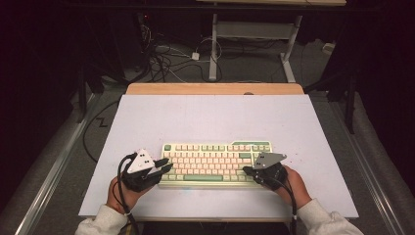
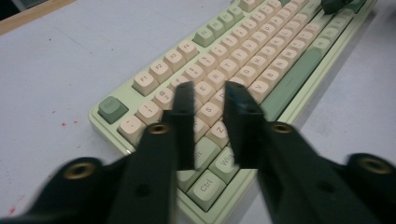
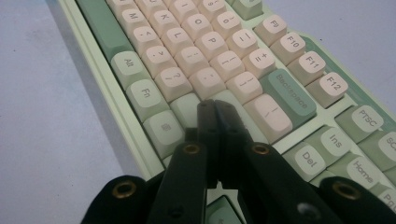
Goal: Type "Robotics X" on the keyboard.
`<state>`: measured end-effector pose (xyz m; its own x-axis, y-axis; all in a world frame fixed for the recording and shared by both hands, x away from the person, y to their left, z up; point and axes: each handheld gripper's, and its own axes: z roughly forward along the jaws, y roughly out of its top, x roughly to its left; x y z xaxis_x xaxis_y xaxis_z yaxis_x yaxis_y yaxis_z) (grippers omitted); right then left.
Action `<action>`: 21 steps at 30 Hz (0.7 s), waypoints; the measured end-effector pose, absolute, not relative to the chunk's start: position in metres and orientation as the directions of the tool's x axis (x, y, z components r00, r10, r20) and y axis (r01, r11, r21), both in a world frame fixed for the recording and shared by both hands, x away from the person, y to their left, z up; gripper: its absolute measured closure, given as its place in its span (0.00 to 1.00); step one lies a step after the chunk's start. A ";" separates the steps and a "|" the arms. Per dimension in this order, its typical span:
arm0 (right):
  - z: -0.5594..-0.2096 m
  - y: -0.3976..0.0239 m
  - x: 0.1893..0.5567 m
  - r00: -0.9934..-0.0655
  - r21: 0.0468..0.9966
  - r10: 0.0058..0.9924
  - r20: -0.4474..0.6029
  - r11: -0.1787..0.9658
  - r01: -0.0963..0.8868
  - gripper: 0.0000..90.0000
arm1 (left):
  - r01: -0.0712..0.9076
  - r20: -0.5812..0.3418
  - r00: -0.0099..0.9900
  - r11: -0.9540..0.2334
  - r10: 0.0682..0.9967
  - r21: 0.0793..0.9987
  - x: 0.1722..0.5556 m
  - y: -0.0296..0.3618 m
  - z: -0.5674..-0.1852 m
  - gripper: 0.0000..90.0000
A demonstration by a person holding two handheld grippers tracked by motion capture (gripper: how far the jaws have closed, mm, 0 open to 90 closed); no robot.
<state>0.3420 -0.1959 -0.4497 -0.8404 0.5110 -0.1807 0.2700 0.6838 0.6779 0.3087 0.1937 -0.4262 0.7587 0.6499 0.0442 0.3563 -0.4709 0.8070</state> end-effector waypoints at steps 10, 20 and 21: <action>-0.450 -0.196 0.342 -0.839 0.680 0.514 -0.179 0.681 0.273 1.00 | 0.363 0.036 0.777 -0.494 0.629 0.790 0.315 0.178 -0.424 0.97; -0.450 -0.196 0.341 -0.838 0.682 0.516 -0.176 0.678 0.274 1.00 | 0.372 0.039 0.806 -0.557 0.591 0.742 0.328 0.160 -0.434 0.97; -0.450 -0.196 0.341 -0.838 0.682 0.517 -0.175 0.678 0.276 1.00 | 0.378 0.036 0.804 -0.557 0.593 0.740 0.329 0.160 -0.435 0.97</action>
<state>0.3411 -0.1956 -0.4500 -0.8379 0.5169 -0.1752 0.2756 0.6779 0.6816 0.3289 0.1595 -0.4349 0.8044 0.5930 0.0357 0.3777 -0.5569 0.7397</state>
